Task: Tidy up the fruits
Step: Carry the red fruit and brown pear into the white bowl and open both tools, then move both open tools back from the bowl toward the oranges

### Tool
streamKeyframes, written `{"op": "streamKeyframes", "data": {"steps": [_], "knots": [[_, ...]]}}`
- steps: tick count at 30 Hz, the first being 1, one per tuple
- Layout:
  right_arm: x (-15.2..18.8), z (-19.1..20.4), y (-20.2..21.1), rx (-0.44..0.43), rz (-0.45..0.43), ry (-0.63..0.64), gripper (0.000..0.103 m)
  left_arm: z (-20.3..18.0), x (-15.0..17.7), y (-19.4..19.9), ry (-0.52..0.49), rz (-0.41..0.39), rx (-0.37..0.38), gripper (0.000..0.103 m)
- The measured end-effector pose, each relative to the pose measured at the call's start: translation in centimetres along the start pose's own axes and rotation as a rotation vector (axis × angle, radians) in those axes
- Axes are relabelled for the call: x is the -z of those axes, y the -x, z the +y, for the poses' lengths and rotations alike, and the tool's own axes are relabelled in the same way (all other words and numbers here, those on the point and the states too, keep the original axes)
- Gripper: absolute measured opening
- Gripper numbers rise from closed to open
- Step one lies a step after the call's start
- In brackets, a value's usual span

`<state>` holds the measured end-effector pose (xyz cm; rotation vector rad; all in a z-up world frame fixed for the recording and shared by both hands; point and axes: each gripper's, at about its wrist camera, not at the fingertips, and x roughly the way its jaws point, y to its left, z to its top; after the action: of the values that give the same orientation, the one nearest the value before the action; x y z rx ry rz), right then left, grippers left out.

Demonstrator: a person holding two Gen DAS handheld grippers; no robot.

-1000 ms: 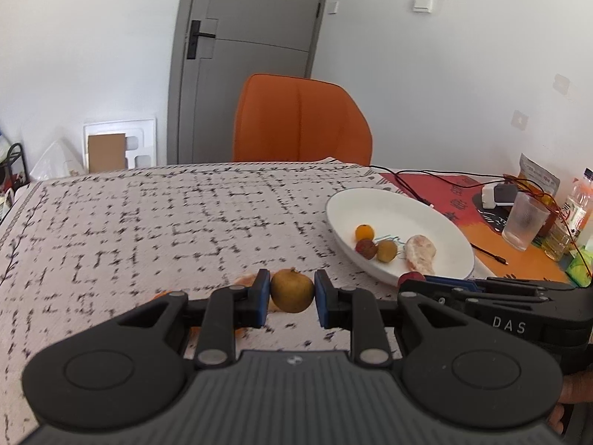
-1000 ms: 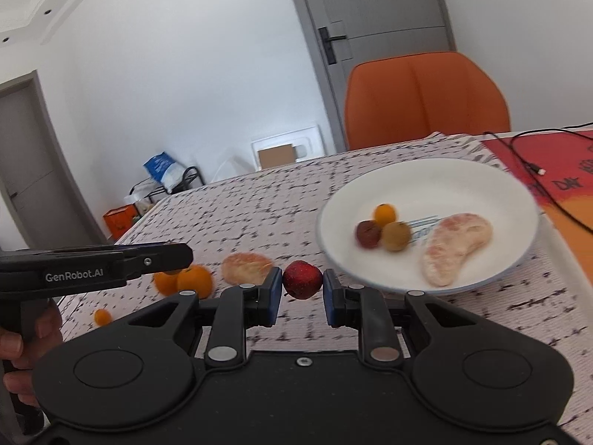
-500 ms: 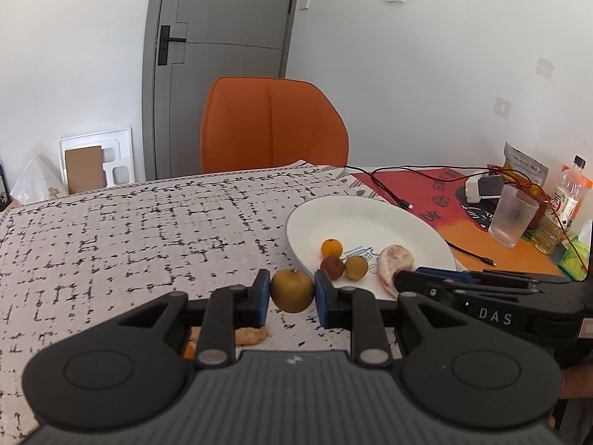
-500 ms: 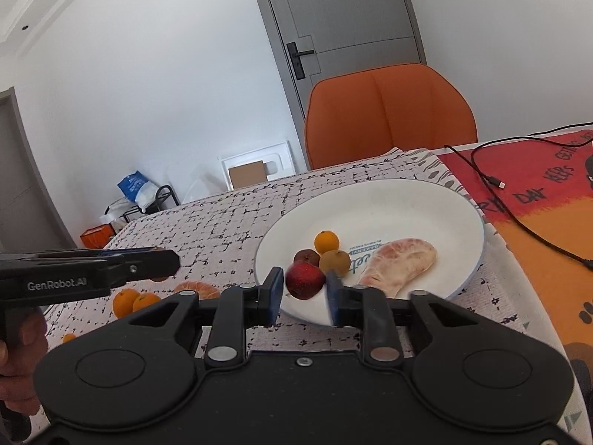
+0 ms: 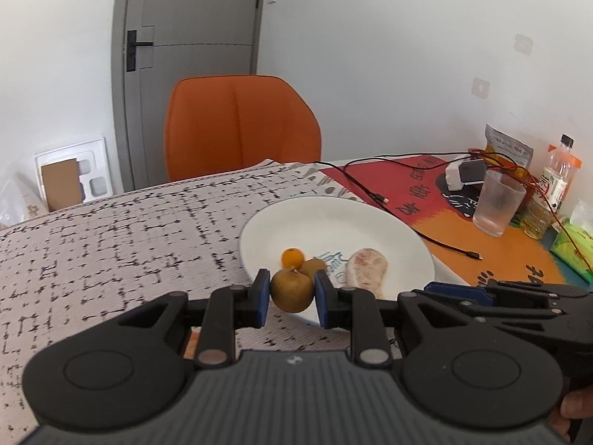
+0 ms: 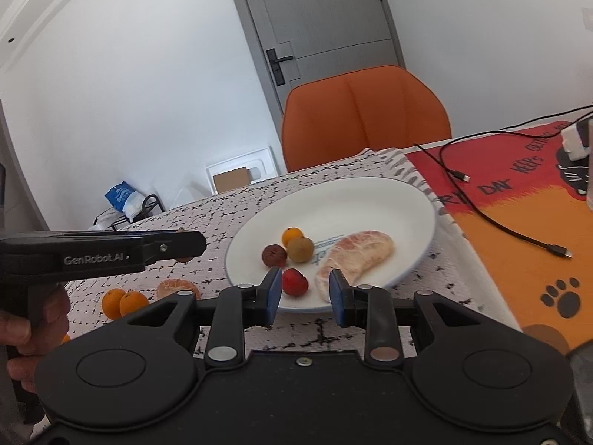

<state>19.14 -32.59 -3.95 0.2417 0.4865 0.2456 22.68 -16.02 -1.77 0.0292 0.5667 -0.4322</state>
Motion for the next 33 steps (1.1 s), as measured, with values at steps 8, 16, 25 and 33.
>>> {"op": "streamKeyframes", "data": {"steps": [8, 16, 25, 33], "knots": [[-0.1, -1.8, 1.3, 0.028, -0.031, -0.030, 0.034, -2.1, -0.6, -1.5, -0.037, 0.014, 0.025, 0.024], [-0.1, -2.6, 1.9, 0.035, -0.041, -0.044, 0.034, -3.0, -1.4, -2.3, -0.042, 0.014, 0.020, 0.025], [0.0, -1.9, 1.9, 0.020, -0.038, -0.039, 0.034, -1.0, -1.3, -0.7, -0.003, 0.011, -0.027, 0.028], [-0.1, -0.2, 1.3, -0.001, -0.031, -0.014, 0.044, 1.6, -0.6, 1.5, 0.043, 0.008, -0.076, 0.039]]}}
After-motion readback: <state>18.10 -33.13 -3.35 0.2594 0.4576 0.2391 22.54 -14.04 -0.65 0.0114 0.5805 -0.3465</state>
